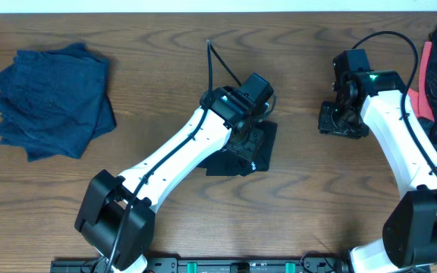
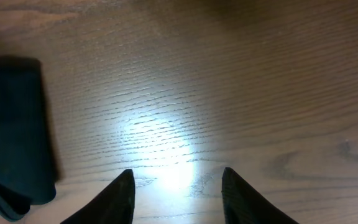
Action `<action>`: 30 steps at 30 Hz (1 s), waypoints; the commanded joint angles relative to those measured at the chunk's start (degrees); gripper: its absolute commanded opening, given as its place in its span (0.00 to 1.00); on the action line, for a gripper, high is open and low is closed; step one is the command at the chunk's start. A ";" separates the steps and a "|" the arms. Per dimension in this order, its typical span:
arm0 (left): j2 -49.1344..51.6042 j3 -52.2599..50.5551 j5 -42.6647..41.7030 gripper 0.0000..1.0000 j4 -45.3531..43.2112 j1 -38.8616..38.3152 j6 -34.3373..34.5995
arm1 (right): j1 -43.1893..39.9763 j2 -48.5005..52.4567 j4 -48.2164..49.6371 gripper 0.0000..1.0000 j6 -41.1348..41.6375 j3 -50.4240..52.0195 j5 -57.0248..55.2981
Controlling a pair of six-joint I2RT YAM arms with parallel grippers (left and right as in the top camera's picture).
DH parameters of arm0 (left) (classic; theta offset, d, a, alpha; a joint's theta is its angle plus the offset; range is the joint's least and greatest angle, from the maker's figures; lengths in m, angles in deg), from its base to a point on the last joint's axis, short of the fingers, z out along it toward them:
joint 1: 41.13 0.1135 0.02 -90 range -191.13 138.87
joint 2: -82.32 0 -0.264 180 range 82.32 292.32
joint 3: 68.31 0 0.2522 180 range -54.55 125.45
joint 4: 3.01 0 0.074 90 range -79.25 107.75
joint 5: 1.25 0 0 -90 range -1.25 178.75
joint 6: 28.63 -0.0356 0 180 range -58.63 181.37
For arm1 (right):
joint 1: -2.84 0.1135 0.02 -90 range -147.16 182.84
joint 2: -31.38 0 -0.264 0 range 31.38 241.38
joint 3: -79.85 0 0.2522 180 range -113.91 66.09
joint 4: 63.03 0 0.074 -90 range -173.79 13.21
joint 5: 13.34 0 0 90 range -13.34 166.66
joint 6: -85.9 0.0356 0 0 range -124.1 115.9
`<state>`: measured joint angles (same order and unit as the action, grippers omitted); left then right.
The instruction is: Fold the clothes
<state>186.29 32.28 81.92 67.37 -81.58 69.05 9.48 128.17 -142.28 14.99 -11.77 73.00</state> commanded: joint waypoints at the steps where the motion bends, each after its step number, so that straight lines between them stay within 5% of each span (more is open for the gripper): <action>1: -4.48 0.09 7.21 0.57 0.31 2.97 -0.26 | -0.72 -0.24 -0.02 0.46 0.37 -0.11 -0.39; 10: -15.82 0.09 8.31 0.66 -0.61 20.13 5.66 | 2.93 -0.24 9.22 0.49 -10.01 -0.11 18.91; 16: -13.09 -0.92 -3.30 0.66 -0.68 28.57 6.45 | 10.97 0.39 18.12 0.49 -9.97 -0.11 19.02; 25: -2.56 -1.40 -19.56 0.67 -2.36 29.11 -3.74 | 16.26 8.44 19.63 0.31 -5.81 -0.11 12.00; 30: 2.64 -1.40 -22.93 0.67 -3.43 28.85 -8.96 | 14.93 12.46 16.61 0.34 -1.79 -0.11 6.29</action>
<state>187.03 31.30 64.18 64.18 -52.49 65.42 25.50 139.52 -124.40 9.62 -11.68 84.60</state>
